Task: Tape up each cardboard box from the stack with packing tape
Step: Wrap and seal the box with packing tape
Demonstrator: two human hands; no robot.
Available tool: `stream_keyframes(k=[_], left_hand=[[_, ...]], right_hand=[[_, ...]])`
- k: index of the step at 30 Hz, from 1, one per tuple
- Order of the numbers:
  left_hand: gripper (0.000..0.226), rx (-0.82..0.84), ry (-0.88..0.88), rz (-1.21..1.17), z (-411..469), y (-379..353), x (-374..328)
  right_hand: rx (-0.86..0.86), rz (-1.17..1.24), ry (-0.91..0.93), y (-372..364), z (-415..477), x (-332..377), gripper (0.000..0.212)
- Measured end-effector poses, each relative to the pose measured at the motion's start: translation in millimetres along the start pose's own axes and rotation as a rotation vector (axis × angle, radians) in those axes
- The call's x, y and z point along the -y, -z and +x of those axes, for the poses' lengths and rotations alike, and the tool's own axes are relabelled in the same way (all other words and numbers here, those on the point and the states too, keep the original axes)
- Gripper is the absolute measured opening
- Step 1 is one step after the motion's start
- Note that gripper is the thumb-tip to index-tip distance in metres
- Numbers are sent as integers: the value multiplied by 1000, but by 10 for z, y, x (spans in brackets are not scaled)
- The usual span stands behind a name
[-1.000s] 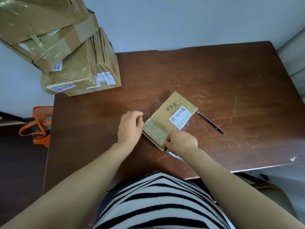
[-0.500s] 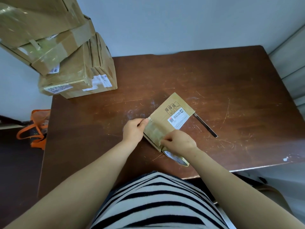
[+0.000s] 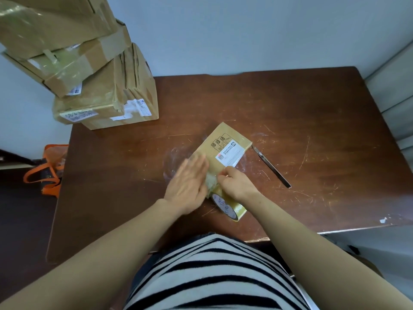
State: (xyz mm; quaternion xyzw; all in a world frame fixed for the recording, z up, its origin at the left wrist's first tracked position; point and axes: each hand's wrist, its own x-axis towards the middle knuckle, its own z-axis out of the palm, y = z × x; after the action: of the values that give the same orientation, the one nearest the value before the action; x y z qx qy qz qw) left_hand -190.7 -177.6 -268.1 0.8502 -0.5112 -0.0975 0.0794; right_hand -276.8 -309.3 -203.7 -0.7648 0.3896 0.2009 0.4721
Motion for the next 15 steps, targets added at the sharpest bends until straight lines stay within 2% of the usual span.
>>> stream_keyframes(k=[3,4,7,9,10,12,15], left_hand=[[87,269,-29,52,-29,-32,11],[89,295,-51,61,-37,-19,19],[91,300,-182,76,-96,-26,-31],[96,351,-211,88,-130,-41,-51],[97,322,-223,89,-136,-59,-40],[93,187,-196,66,-179,-53,14],[95,198,-99,27,-217,-13,86]], right_hand=[[-13,16,-18,28,34,23,26],[-13,21,-22,28,44,25,25],[-8,35,-16,41,74,42,19],[-2,35,-26,38,83,32,17],[2,35,-25,36,83,25,17],[2,31,-11,32,83,19,17],[-4,24,-9,35,79,25,21]])
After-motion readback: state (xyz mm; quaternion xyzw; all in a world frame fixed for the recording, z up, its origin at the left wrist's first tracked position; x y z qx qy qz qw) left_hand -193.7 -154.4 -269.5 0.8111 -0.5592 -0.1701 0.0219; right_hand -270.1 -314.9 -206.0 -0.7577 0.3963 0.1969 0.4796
